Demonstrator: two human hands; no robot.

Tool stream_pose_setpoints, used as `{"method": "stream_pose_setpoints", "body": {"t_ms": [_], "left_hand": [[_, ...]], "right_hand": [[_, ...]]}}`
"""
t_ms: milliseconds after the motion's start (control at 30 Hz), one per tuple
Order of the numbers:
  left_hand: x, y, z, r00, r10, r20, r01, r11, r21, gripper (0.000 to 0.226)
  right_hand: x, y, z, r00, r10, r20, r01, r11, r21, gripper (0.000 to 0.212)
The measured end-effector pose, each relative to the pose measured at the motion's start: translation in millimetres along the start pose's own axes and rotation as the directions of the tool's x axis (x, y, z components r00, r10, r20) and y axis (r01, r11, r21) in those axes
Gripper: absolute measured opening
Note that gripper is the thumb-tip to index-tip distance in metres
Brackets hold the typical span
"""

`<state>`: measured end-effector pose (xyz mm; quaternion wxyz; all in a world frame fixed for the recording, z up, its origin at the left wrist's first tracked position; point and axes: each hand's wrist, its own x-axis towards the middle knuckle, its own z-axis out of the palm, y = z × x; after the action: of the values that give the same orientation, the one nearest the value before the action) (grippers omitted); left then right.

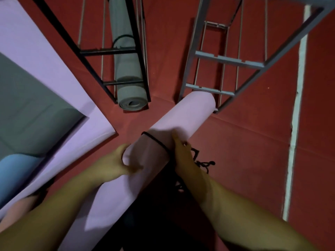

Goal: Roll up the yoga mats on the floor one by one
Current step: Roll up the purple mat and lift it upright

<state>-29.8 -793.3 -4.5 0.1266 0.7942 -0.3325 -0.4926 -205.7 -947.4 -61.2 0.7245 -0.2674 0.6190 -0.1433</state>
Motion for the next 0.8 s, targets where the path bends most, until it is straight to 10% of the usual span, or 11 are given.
{"method": "stream_pose_setpoints", "body": {"t_ms": [367,533,667,800], "left_hand": [[43,36,15,0.999,-0.004,-0.042,0.005,1.0,0.014,0.114],[66,47,21,1.0,-0.001,-0.018,-0.004,0.968,-0.25,0.11],[52,28,55,0.968,-0.145,0.207,0.194,0.95,-0.243,0.083],[43,-2,85,0.966,-0.219,0.14,0.245,0.947,-0.209,0.115]], "right_hand": [[46,-22,-1,0.983,-0.156,-0.101,0.161,0.986,0.044,0.082],[84,-66,-14,0.96,-0.22,-0.175,0.22,0.975,-0.016,0.099],[80,-59,-39,0.971,-0.215,-0.106,0.211,0.976,-0.049,0.089],[38,21,-49,0.993,-0.112,0.044,0.119,0.964,-0.237,0.069]]}}
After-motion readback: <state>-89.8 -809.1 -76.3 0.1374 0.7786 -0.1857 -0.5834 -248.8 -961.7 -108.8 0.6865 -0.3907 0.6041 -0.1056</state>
